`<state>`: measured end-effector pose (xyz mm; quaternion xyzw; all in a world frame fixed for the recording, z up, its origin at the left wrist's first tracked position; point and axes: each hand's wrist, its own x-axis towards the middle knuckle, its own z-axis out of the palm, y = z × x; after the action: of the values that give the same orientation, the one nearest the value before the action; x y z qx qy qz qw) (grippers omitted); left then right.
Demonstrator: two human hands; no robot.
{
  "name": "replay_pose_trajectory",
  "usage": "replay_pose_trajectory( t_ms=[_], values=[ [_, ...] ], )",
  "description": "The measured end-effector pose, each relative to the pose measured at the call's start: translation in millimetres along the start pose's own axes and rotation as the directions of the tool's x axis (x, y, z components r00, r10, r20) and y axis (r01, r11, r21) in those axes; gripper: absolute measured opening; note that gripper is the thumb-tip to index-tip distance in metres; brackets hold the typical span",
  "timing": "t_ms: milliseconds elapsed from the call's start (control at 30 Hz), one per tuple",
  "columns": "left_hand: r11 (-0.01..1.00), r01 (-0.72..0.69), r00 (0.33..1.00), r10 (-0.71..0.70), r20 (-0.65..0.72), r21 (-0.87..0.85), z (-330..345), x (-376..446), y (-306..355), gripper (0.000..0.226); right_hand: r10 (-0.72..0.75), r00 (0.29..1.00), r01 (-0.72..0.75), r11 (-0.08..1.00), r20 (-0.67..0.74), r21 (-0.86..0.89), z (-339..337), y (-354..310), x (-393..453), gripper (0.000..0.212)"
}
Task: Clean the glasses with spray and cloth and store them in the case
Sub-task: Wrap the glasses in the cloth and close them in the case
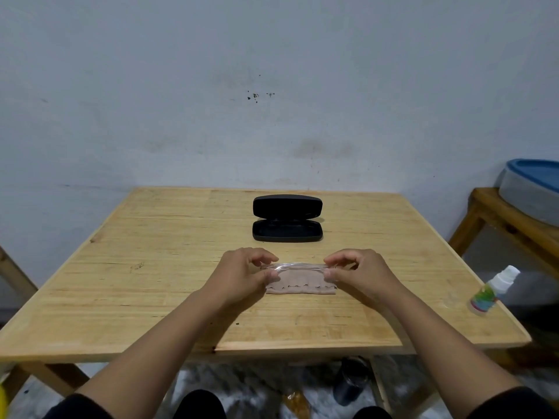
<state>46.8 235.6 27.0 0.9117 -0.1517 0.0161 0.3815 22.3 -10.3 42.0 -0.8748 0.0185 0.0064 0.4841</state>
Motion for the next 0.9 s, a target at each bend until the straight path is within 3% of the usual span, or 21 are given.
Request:
replay_pose_trajectory(
  t_ms=[233, 500, 767, 900],
  values=[
    [0.999, 0.011, 0.996, -0.014, -0.086, -0.044, 3, 2, 5, 0.008, -0.07, 0.997, 0.064, 0.989, -0.039, -0.136, 5, -1, 4, 0.01],
    [0.993, -0.03, 0.976, 0.005, -0.218, -0.111, -8, 33, 7, 0.008, -0.146, 0.982, 0.139, 0.988, -0.116, -0.068, 1, -19, 35, 0.015],
    [0.995, -0.052, 0.918, 0.015, -0.396, -0.082, -16, 85, 3, 0.008, -0.262, 0.949, 0.233, 0.958, -0.175, -0.167, -1, -35, 97, 0.006],
    [0.995, -0.014, 0.91, -0.029, -0.414, -0.101, -10, 101, -5, 0.01, -0.261, 0.943, 0.232, 0.96, -0.208, -0.155, 6, -31, 114, 0.006]
  ],
)
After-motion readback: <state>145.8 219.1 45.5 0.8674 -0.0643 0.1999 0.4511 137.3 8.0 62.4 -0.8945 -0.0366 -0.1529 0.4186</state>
